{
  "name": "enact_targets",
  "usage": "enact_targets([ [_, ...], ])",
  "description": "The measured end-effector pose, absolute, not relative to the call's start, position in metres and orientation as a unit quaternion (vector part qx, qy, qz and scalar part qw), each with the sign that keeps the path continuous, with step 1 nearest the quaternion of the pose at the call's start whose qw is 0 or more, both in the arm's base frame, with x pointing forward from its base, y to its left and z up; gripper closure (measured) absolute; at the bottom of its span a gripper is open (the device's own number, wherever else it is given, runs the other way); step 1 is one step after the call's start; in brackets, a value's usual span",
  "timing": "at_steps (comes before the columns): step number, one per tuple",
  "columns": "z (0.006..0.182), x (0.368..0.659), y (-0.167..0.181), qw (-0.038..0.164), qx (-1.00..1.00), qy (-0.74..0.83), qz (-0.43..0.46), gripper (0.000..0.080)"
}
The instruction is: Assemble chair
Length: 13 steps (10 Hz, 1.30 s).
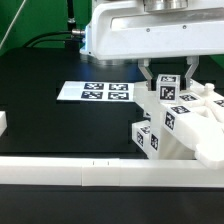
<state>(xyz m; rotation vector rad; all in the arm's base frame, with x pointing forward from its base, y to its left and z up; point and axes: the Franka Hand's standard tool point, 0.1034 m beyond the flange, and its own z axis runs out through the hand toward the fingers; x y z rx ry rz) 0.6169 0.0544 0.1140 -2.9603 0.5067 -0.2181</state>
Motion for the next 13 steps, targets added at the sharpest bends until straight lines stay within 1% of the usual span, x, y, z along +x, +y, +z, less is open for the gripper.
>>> enact_targets([
  [2,0.1134,0.6165,0.0541,0.083,-0.952,0.288,-0.069,0.0515],
  [3,0.1131,0.6163,0.0545,0.087,-0.937,0.333,-0.066,0.0515],
  [6,0.1128,0.6183,0.0559,0.095,-0.885,0.452,-0.061,0.0515],
  [7,0.1128,0.6184,0.0558,0.095,-0.884,0.454,-0.061,0.0514],
  [8,0.1130,0.6179,0.0566,0.091,-0.897,0.429,-0.058,0.0514],
  [9,0.1150,0.6188,0.0586,0.090,-0.907,0.407,-0.053,0.0346],
  [10,0.1163,0.6200,0.0599,0.090,-0.910,0.400,-0.054,0.0198],
  [11,0.1163,0.6208,0.0596,0.086,-0.934,0.342,-0.060,0.0165],
  [12,0.1165,0.6219,0.0588,0.083,-0.953,0.285,-0.066,0.0165],
  [13,0.1165,0.6219,0.0590,0.082,-0.958,0.268,-0.068,0.0153],
])
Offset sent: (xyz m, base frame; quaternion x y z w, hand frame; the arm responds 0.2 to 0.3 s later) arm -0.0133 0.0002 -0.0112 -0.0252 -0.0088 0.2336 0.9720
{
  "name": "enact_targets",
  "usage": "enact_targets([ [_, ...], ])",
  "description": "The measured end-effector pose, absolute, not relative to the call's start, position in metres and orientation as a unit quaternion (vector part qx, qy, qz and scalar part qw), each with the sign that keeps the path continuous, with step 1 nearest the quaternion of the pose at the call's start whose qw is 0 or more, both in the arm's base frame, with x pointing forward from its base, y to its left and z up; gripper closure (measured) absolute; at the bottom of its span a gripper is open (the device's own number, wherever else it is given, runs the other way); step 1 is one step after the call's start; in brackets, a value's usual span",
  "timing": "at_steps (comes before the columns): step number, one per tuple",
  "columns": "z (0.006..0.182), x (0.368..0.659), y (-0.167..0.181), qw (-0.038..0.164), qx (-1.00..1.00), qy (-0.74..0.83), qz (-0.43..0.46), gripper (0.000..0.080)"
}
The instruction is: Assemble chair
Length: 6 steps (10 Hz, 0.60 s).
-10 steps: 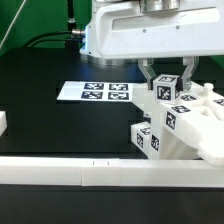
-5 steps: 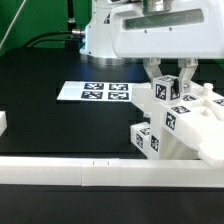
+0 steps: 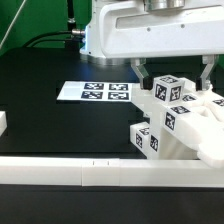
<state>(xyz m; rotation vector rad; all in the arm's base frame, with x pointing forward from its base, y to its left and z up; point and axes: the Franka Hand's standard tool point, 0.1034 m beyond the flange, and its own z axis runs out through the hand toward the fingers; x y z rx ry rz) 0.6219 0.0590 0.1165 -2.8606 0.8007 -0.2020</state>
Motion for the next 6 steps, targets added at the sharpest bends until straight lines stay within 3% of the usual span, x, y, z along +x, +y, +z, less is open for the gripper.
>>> enact_targets([
  [6,0.1162,0.6217,0.0526,0.050,-0.994,-0.057,-0.084,0.0150],
])
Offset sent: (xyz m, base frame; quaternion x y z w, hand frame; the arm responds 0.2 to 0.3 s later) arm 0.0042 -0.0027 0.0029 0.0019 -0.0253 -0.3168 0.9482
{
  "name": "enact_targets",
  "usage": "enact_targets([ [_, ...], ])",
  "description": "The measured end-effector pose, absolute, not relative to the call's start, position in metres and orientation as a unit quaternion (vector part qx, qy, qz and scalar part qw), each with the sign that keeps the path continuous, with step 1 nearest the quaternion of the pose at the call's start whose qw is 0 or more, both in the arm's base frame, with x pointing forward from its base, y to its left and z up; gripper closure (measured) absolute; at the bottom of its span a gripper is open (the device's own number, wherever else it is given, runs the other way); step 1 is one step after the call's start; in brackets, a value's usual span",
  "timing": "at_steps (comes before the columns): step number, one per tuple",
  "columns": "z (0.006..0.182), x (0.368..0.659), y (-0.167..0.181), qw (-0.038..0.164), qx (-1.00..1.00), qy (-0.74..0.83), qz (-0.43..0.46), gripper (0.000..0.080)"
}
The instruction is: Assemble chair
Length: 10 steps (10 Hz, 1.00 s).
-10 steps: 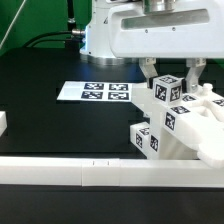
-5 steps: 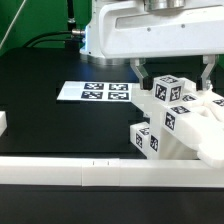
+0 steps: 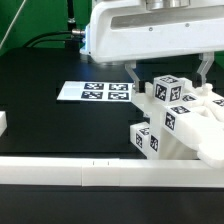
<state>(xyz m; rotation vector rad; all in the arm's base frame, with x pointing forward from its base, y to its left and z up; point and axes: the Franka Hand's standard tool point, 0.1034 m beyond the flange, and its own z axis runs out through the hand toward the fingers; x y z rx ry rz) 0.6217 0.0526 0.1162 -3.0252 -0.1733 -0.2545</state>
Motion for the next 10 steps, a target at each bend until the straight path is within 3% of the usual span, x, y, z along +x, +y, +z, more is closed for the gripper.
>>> enact_targets([
  [4,0.1162,0.6217,0.0506,0.035,-0.976,-0.197,-0.089,0.0150],
  [6,0.1161,0.6217,0.0505,0.034,-0.975,-0.203,-0.089,0.0409],
  [7,0.1162,0.6217,0.0506,0.035,-0.976,-0.198,-0.089,0.0409],
  [8,0.1162,0.6218,0.0505,0.036,-0.977,-0.191,-0.089,0.0515],
  [10,0.1163,0.6219,0.0507,0.040,-0.983,-0.157,-0.088,0.0515],
])
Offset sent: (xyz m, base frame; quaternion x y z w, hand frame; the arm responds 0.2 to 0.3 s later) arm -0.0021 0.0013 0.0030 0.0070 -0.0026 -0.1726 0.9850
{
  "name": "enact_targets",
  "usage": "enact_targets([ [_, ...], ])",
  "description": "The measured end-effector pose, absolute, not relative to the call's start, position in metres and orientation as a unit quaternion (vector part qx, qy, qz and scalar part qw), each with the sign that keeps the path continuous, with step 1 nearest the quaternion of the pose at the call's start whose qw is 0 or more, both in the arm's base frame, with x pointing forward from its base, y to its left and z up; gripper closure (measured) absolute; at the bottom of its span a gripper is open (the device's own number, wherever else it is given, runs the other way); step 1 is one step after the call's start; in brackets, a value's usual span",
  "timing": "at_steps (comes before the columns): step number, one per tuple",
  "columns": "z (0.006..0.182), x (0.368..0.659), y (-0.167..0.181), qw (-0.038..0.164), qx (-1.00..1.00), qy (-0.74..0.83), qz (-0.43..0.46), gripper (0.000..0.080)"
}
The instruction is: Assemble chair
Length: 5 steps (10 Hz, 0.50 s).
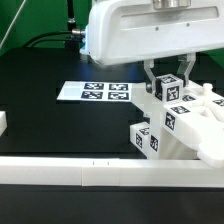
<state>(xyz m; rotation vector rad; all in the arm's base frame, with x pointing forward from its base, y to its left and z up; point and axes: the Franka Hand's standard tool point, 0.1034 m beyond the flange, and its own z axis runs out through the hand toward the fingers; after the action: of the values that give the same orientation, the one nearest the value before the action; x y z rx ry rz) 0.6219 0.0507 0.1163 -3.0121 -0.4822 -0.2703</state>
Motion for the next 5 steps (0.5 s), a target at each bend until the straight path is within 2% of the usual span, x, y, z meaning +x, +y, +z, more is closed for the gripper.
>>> enact_targets([
  [5,0.1159,0.6228,0.0491,0.056,-0.992,0.076,-0.086,0.0515],
])
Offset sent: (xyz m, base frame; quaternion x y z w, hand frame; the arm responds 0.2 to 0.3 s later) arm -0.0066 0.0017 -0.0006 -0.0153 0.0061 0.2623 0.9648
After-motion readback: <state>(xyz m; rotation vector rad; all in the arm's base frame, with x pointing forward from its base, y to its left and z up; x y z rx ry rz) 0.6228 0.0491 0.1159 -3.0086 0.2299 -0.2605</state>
